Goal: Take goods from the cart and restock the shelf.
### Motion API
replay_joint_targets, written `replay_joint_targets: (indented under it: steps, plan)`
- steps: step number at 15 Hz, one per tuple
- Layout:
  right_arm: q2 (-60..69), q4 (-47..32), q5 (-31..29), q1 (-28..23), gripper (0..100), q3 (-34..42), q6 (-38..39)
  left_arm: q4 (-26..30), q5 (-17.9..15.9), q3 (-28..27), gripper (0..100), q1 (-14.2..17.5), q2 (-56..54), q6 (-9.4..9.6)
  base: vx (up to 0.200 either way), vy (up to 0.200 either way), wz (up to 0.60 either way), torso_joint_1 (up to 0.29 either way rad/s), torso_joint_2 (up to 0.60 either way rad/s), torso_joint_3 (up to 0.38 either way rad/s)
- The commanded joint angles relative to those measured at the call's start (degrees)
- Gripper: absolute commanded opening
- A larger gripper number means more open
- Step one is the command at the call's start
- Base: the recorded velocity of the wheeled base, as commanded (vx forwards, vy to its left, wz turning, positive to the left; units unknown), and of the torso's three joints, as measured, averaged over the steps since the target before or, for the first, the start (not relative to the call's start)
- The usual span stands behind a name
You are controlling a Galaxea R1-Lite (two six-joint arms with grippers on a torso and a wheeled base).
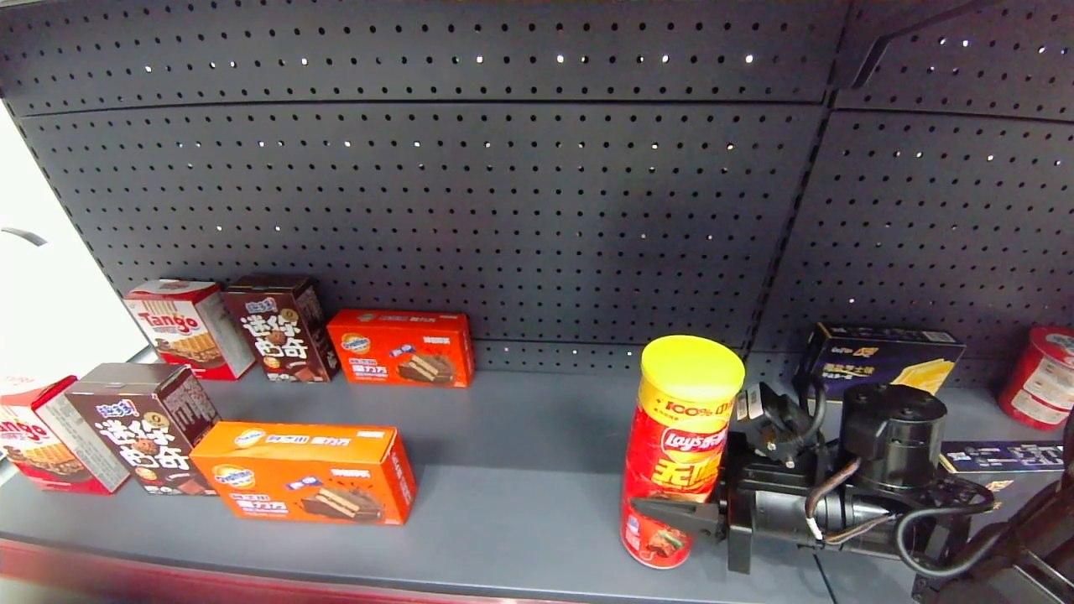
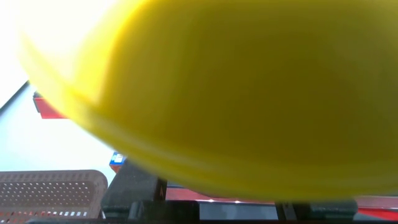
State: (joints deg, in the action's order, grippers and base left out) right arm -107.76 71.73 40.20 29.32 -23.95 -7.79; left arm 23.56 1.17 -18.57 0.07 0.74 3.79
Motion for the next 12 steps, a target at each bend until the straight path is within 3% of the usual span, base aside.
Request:
replay_joint_targets:
  steps: [1,12]
  plan:
    - [-0.3,0.0,0.0,0.4,0,0.1,0.0,0.0,0.1,0.3,0,0.0,0.0,-0.01,0.0,0.0,0.0,0.0,0.0,0.0]
    - [-0.3,-0.2,0.0,1.2,0,1.0,-1.2,0.1,0.0,0.8,0,0.0,0.0,-0.01,0.0,0.0,0.0,0.0,0.0,0.0]
